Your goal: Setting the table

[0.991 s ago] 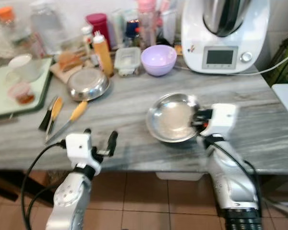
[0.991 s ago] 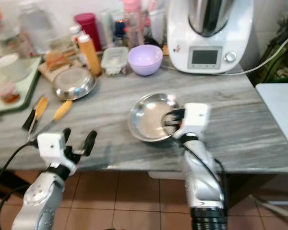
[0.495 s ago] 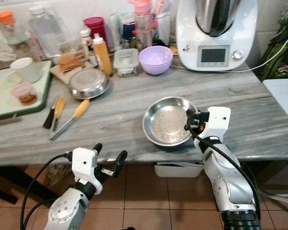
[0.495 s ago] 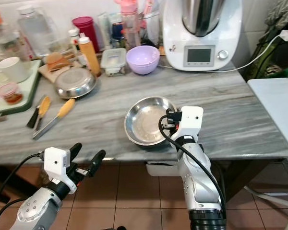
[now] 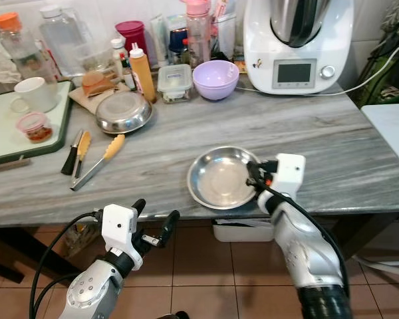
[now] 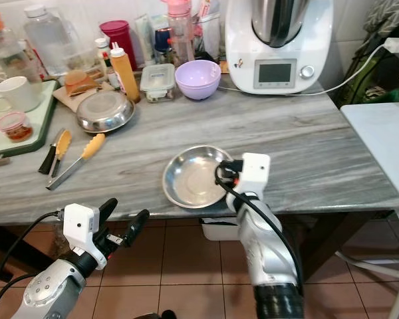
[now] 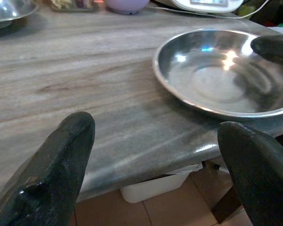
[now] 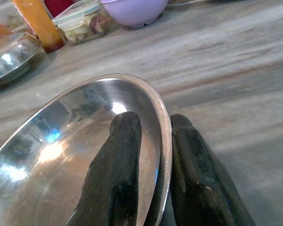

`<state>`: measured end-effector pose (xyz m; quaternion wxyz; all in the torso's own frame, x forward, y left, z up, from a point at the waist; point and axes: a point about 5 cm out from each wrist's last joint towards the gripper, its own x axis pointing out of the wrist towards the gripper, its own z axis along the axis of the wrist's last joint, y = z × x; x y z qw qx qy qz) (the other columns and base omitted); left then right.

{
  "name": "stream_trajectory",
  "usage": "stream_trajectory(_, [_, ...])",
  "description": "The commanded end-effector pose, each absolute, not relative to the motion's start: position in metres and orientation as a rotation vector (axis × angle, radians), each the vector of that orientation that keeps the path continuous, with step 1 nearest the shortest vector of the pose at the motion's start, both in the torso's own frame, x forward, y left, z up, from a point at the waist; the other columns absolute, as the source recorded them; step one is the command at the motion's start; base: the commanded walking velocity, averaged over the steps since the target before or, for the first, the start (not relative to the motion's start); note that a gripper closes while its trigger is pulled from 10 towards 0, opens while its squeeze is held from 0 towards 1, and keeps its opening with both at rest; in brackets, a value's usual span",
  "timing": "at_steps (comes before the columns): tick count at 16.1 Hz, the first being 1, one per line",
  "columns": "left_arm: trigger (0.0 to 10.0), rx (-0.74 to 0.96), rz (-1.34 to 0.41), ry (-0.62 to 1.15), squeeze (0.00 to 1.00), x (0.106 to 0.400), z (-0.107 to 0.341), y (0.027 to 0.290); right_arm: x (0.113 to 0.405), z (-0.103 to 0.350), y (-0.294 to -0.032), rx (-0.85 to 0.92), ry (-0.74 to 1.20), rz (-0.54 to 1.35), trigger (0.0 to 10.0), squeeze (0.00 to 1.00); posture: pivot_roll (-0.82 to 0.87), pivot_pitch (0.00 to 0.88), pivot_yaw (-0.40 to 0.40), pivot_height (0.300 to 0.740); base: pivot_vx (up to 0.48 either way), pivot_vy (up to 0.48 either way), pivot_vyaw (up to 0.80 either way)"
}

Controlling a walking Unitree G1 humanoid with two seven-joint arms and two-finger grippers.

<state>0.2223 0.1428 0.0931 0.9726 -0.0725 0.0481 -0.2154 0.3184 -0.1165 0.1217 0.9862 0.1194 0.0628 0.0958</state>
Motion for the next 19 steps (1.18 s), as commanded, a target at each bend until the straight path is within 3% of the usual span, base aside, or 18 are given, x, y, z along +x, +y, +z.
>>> stream_trajectory(1, [10.0, -0.139, -0.452, 0.098, 0.00, 0.222, 0.094, 0.143, 0.322, 0.125, -0.112, 0.252, 0.110, 0.202, 10.0, 0.00, -0.08, 0.098, 0.092, 0.740, 0.000, 0.000, 0.00])
stream_trajectory(13, [10.0, -0.134, -0.485, 0.112, 0.00, 0.218, 0.092, 0.137, 0.339, 0.111, -0.077, 0.269, 0.193, 0.297, 10.0, 0.00, -0.06, 0.110, 0.095, 0.740, 0.000, 0.000, 0.00])
stream_trajectory(14, [10.0, -0.134, -0.486, 0.112, 0.00, 0.218, 0.092, 0.137, 0.339, 0.109, -0.077, 0.270, 0.196, 0.299, 10.0, 0.07, -0.06, 0.110, 0.095, 0.740, 0.000, 0.000, 0.00])
stream_trajectory(15, [10.0, -0.134, -0.485, 0.112, 0.00, 0.218, 0.092, 0.138, 0.337, 0.107, -0.077, 0.269, 0.198, 0.299, 10.0, 1.00, -0.06, 0.110, 0.095, 0.740, 0.000, 0.000, 0.00])
stream_trajectory(19, [10.0, -0.136, -0.486, 0.114, 0.00, 0.218, 0.090, 0.138, 0.337, 0.112, -0.076, 0.235, 0.148, 0.313, 10.0, 1.00, -0.06, 0.110, 0.097, 0.740, 0.000, 0.000, 0.00])
